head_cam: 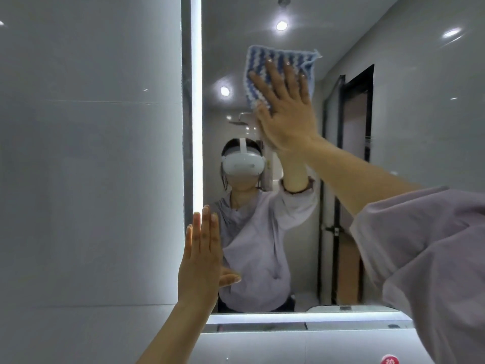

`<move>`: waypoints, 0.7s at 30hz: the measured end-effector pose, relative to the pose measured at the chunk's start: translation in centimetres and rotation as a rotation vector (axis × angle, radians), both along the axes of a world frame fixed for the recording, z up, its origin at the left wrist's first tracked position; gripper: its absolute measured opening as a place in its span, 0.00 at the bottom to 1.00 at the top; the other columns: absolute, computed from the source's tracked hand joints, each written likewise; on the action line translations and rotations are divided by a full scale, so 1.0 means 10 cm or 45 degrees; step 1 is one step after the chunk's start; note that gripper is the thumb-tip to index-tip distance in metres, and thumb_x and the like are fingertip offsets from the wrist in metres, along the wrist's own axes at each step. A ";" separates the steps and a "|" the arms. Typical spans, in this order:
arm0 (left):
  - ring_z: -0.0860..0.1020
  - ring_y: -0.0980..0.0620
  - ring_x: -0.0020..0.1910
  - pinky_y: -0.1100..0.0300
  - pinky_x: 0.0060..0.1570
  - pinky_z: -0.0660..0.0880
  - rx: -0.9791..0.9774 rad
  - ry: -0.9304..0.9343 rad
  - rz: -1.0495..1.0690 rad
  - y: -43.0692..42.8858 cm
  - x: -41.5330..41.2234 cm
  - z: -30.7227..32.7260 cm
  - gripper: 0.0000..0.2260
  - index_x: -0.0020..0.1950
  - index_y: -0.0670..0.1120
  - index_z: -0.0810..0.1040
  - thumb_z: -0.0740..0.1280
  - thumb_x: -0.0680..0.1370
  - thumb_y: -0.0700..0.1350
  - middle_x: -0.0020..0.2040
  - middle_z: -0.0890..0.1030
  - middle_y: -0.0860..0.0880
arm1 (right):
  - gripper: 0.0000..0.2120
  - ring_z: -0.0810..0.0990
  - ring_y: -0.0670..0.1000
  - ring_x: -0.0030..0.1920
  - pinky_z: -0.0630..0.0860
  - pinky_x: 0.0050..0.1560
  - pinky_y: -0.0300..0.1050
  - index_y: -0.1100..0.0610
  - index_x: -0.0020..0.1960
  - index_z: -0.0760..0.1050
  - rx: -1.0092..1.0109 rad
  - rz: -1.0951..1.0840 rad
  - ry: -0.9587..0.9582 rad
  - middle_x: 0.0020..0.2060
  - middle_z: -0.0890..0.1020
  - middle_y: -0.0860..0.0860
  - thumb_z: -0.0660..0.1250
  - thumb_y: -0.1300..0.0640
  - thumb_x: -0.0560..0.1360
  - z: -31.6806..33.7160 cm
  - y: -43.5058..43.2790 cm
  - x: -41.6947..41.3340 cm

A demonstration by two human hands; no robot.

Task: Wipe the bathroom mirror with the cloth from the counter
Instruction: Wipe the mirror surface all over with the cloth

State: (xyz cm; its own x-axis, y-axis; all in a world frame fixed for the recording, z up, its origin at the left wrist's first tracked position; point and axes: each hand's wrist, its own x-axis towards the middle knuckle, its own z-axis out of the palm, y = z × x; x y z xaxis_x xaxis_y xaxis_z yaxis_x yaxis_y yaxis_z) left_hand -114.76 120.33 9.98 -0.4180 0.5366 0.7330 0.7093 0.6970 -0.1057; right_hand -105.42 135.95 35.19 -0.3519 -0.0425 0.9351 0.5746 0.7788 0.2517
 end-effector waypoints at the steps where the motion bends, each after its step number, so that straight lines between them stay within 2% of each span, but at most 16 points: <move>1: 0.50 0.38 0.75 0.46 0.73 0.56 0.009 -0.003 -0.019 0.00 0.01 0.01 0.54 0.76 0.42 0.51 0.52 0.58 0.74 0.77 0.50 0.41 | 0.26 0.41 0.55 0.78 0.35 0.74 0.53 0.47 0.79 0.42 -0.031 -0.002 0.027 0.79 0.44 0.52 0.41 0.44 0.82 0.03 0.08 0.09; 4: 0.57 0.37 0.74 0.45 0.70 0.61 0.040 0.001 -0.073 0.00 0.03 0.03 0.54 0.74 0.41 0.58 0.57 0.57 0.73 0.76 0.57 0.40 | 0.26 0.41 0.55 0.78 0.35 0.74 0.53 0.46 0.78 0.42 -0.114 -0.010 0.106 0.79 0.44 0.52 0.41 0.43 0.82 0.05 0.33 0.37; 11: 0.59 0.35 0.72 0.43 0.68 0.65 0.021 -0.015 -0.063 -0.02 0.06 0.06 0.56 0.74 0.38 0.60 0.58 0.56 0.73 0.74 0.59 0.38 | 0.26 0.41 0.54 0.78 0.35 0.75 0.52 0.45 0.78 0.45 -0.308 0.003 0.287 0.79 0.45 0.51 0.44 0.43 0.82 -0.05 0.77 0.82; 15: 0.54 0.36 0.74 0.45 0.71 0.60 -0.012 0.004 -0.031 -0.02 0.05 0.04 0.56 0.75 0.39 0.45 0.53 0.58 0.74 0.76 0.53 0.39 | 0.27 0.41 0.55 0.78 0.33 0.73 0.51 0.46 0.79 0.45 -0.328 -0.023 0.334 0.79 0.45 0.52 0.44 0.43 0.82 -0.07 0.76 0.75; 16: 0.54 0.36 0.74 0.45 0.71 0.60 -0.014 0.005 -0.021 -0.02 0.05 0.05 0.56 0.75 0.40 0.45 0.53 0.58 0.74 0.76 0.52 0.39 | 0.27 0.41 0.55 0.78 0.32 0.73 0.51 0.46 0.79 0.44 -0.344 -0.028 0.350 0.79 0.45 0.52 0.44 0.43 0.82 -0.07 0.75 0.72; 19: 0.56 0.36 0.73 0.44 0.70 0.63 -0.018 0.007 -0.021 -0.01 0.05 0.06 0.54 0.75 0.40 0.56 0.54 0.58 0.74 0.75 0.56 0.39 | 0.28 0.40 0.56 0.77 0.32 0.72 0.51 0.48 0.79 0.43 -0.396 -0.044 0.396 0.79 0.44 0.52 0.43 0.43 0.82 -0.09 0.68 0.62; 21: 0.58 0.36 0.73 0.43 0.69 0.64 -0.017 0.006 -0.021 -0.02 0.06 0.07 0.53 0.74 0.41 0.59 0.55 0.58 0.73 0.75 0.58 0.39 | 0.28 0.40 0.57 0.77 0.31 0.72 0.52 0.49 0.79 0.43 -0.381 -0.027 0.385 0.78 0.44 0.53 0.42 0.42 0.82 -0.14 0.57 0.54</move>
State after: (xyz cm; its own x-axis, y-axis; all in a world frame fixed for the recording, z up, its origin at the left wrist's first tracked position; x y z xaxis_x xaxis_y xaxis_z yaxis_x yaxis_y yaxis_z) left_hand -114.20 120.16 10.65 -0.4055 0.5535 0.7275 0.7202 0.6835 -0.1186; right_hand -99.98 141.67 33.81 -0.0577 0.2511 0.9662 0.6044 0.7791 -0.1664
